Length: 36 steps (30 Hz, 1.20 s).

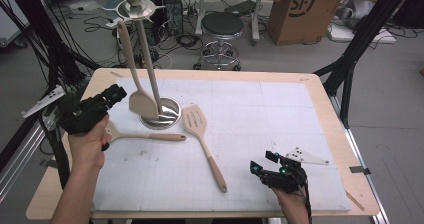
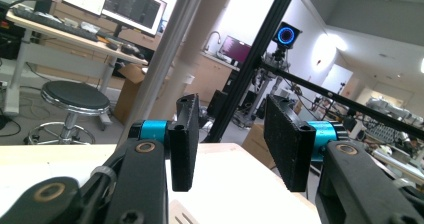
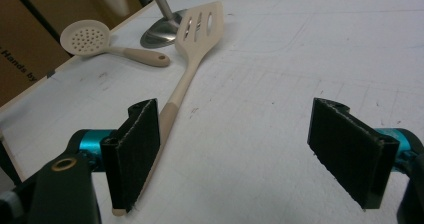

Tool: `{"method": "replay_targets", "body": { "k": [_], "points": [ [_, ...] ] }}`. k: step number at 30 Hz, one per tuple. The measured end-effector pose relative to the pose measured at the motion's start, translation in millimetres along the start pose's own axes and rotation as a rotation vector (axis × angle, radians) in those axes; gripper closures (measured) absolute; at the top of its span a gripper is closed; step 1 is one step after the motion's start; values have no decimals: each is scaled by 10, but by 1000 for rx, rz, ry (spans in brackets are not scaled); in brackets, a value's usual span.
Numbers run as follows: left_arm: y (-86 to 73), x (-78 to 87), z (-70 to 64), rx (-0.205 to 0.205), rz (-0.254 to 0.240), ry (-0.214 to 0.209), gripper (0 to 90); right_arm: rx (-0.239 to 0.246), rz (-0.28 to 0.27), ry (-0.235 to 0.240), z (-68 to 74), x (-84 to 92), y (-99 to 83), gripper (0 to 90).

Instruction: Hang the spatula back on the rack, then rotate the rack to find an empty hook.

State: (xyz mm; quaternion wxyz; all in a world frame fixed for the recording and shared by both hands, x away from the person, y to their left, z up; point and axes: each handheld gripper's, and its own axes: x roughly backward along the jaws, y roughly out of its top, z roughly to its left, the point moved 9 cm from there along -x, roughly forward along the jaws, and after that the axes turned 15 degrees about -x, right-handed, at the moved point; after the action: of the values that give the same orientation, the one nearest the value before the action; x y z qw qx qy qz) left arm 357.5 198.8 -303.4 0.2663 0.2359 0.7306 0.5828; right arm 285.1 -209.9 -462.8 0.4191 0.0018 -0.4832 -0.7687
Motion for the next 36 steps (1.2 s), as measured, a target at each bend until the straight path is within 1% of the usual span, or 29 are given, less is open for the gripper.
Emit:
{"method": "replay_targets", "body": {
  "k": [2, 4, 5, 13, 17, 22, 25, 26, 28, 29, 30, 33, 36],
  "points": [
    [-1, -12, -8, -3, -3, -6, 582, 1, -1, 1, -3, -3, 0, 210],
    [6, -33, -23, 11, -5, -10, 582, 0, 2, 1, 2, -2, -3, 209],
    [6, -41, -30, 9, -1, -13, 579, 0, 2, 1, 3, -3, -2, 210],
    [96, -115, -90, -5, -29, -5, 568, -3, -3, 2, -2, 6, 5, 209],
    [85, -133, -101, -2, -19, -4, 561, -4, -4, 4, -5, 10, 10, 209],
    [106, -160, -105, -4, -25, -2, 565, -5, -6, 4, -1, 9, 14, 209],
    [201, -222, -109, -15, -31, 5, 567, -4, -1, 2, -3, -8, 6, 209],
    [261, -257, -130, -20, -36, 4, 566, -8, 4, 4, 4, -15, 0, 209],
    [343, -302, -166, -33, -47, 3, 564, 5, 1, 5, 8, -21, 5, 209],
    [394, -337, -195, -40, -53, 4, 562, 2, 1, 4, 9, -21, 3, 209],
    [424, -361, -213, -37, -59, 5, 562, -3, 4, 6, 9, -18, 1, 209],
    [509, -449, -265, -49, -65, 14, 563, -7, 0, 4, 1, -9, 8, 209],
    [584, -511, -284, -62, -70, 23, 563, -11, -1, 6, 8, -4, 7, 209]
  ]
}}
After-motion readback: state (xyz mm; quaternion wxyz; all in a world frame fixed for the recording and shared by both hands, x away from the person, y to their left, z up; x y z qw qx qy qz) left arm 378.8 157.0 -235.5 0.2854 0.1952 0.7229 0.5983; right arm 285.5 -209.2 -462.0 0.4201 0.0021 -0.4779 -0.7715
